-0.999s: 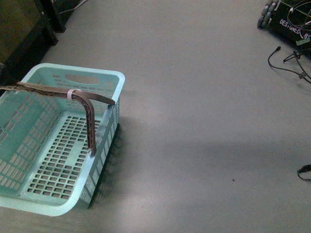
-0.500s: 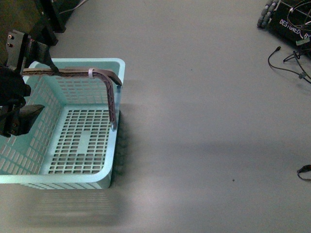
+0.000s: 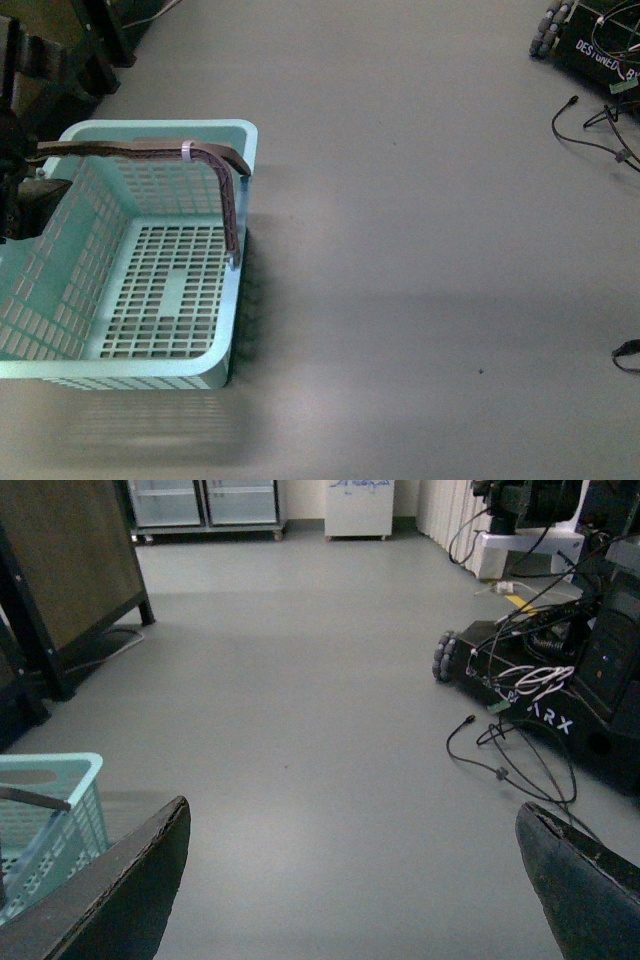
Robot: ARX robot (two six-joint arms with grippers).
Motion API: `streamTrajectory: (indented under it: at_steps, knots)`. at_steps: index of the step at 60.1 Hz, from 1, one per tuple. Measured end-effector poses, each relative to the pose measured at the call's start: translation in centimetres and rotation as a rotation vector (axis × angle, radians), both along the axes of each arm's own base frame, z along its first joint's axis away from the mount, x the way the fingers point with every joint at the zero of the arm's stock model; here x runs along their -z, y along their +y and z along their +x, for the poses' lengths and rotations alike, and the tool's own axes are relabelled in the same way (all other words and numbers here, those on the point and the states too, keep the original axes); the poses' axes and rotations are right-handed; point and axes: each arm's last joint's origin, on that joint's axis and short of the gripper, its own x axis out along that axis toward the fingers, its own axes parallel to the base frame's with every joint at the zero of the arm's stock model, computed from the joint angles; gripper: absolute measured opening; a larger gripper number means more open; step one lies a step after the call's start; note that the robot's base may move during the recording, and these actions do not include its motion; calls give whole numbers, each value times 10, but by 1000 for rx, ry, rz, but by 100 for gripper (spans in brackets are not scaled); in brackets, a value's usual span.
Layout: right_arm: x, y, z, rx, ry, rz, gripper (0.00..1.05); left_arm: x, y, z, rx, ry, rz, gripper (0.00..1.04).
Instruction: Pick lemon and mango into basket
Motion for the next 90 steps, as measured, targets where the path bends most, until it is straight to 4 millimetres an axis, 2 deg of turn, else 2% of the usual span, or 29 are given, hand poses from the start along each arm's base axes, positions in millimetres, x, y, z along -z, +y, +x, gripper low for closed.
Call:
streamTrajectory:
  at_steps: [11,21,31,35,39,47,52,61,71,75,78,84,90]
  knots:
    - [0,0,0,0,0,0,96,12,-7,20,-19,21,5,97]
    - [0,0,0,0,0,0,96,13,-10,32,-51,17,26,71]
    - [0,0,0,0,0,0,96,25,-9,37,-86,74,61,28]
    - [0,0,0,0,0,0,96,24,-8,36,-116,83,20,15]
    - [0,0,0,0,0,0,96,18,-7,30,-108,87,-12,6]
    - [0,0,0,0,0,0,96,4,-5,2,-86,112,37,6]
    - [0,0,0,0,0,0,96,-11,-2,-16,-84,120,48,6]
    - [0,0,0,0,0,0,96,-50,3,-46,-105,101,24,6]
    - [0,0,0,0,0,0,96,-108,2,-74,-108,11,-41,6]
    - [0,0,0,0,0,0,96,-145,-1,-92,-113,-66,-103,6]
    - [0,0,0,0,0,0,96,-165,-2,-103,-113,-107,-127,6]
    - [0,0,0,0,0,0,96,-194,-5,-121,-124,-164,-156,6]
    - [0,0,0,0,0,0,96,-215,-7,-139,-145,-193,-165,6]
